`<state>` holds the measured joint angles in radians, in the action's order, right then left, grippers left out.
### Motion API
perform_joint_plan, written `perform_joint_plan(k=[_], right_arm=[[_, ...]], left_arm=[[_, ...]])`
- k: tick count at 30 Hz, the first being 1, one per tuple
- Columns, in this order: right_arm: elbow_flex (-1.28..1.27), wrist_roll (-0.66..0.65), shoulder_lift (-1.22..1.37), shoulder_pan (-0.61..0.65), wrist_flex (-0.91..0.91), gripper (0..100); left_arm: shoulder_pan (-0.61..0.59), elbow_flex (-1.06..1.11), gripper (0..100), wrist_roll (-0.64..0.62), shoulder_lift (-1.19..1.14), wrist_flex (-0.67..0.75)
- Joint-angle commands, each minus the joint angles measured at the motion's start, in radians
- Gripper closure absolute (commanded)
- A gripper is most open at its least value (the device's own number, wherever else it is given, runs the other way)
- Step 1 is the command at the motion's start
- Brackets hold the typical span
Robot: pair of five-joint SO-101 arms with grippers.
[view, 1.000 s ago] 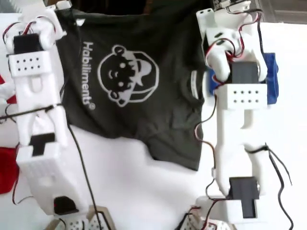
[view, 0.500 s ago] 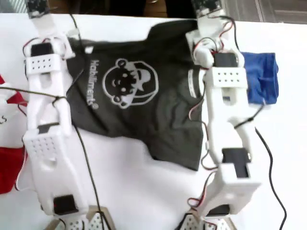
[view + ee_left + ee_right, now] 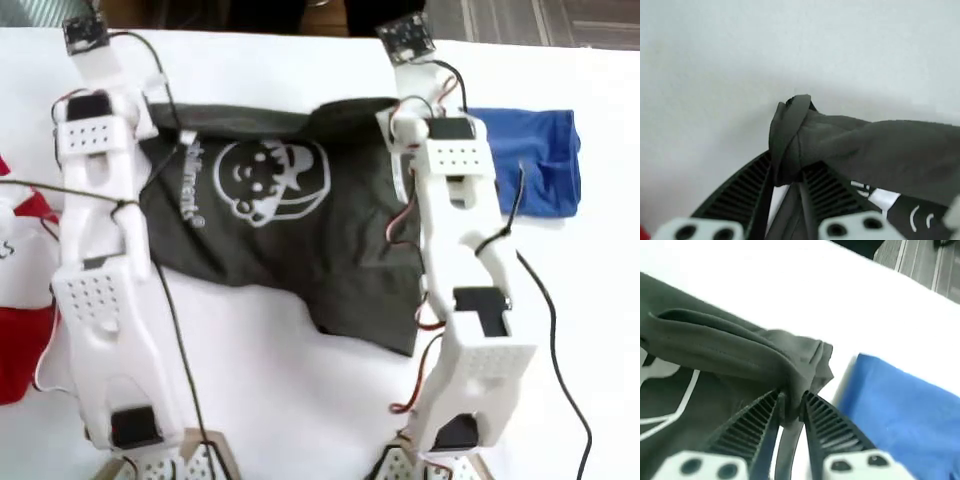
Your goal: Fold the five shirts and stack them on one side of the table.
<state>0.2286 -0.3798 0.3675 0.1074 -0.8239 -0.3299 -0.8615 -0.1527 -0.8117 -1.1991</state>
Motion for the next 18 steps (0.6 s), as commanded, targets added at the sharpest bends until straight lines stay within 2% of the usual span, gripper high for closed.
perform_joint_plan(k=[1, 7, 11, 15, 18], right_arm=[[0.023, 0.005, -0.137, 0.004, -0.117, 97.8], [0.021, 0.003, -0.228, 0.007, -0.275, 97.8], [0.021, -0.002, -0.263, 0.015, -0.374, 97.8], [-0.049, -0.003, -0.326, 0.033, -0.455, 97.8], [-0.236, -0.003, -0.441, 0.035, -0.401, 97.8]], left_arm=[[-0.014, -0.131, 97, 0.094, 0.052, -0.195], [-0.038, -0.229, 97, 0.129, 0.051, -0.436], [-0.048, -0.249, 97, 0.222, 0.051, -0.559], [-0.1, -0.24, 97, 0.276, 0.058, -0.588], [-0.15, -0.213, 97, 0.31, 0.058, -0.589]])
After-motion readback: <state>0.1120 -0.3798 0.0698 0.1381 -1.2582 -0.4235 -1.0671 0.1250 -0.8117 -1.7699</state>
